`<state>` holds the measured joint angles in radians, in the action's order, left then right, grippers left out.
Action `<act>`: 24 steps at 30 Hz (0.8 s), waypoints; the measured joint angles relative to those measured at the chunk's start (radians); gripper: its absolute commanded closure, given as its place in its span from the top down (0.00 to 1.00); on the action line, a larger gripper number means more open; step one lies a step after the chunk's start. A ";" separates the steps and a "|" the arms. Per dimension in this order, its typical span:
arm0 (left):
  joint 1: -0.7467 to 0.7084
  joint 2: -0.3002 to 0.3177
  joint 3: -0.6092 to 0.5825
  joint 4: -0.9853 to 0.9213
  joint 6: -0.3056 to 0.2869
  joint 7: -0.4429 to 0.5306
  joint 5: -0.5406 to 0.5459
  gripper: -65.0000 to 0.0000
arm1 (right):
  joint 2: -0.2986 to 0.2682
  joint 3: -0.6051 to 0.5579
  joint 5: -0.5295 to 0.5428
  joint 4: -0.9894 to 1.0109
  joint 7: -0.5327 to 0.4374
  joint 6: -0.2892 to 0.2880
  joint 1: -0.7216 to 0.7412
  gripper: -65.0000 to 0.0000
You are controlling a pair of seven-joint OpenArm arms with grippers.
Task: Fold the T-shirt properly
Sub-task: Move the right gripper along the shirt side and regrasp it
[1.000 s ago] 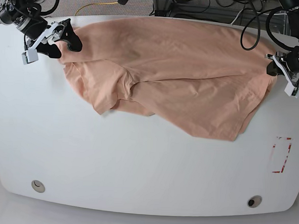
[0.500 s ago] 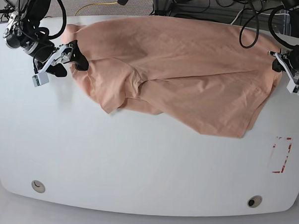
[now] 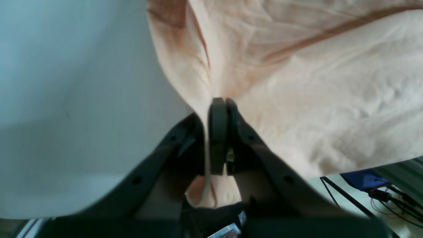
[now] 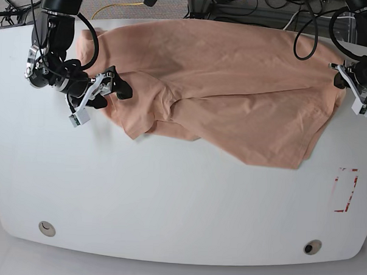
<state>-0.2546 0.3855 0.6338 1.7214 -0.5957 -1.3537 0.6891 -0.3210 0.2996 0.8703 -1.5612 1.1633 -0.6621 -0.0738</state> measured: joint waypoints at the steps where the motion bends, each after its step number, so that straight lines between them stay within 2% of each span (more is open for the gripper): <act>1: 0.000 0.000 0.000 0.000 0.000 -0.001 -0.002 0.00 | -0.002 -0.013 -0.008 0.007 0.000 0.000 0.004 0.87; 10: 0.001 -0.001 0.000 0.000 0.000 0.000 0.000 0.00 | 0.007 -0.026 0.005 0.016 -0.016 0.000 -0.003 0.87; 17: 0.001 0.000 0.000 0.000 0.000 0.000 -0.001 0.00 | -0.003 -0.026 0.003 0.083 -0.064 0.000 -0.005 0.87; 20: 0.003 0.000 0.000 0.000 0.000 0.000 0.000 0.00 | -0.006 -0.025 0.008 0.089 -0.069 0.000 -0.005 0.80; 22: 0.003 0.000 0.000 0.000 0.000 0.000 0.000 0.00 | -0.006 -0.026 0.005 0.089 -0.068 0.000 -0.008 0.68; 24: 0.003 0.000 0.000 0.000 0.000 0.000 -0.001 0.00 | -0.006 -0.026 0.005 0.089 -0.068 0.000 -0.016 0.61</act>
<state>-0.2520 0.3855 0.6338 1.7218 -0.5957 -1.3540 0.6884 -0.3267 0.2737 0.8757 -1.4727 1.0958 -0.6621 -0.0902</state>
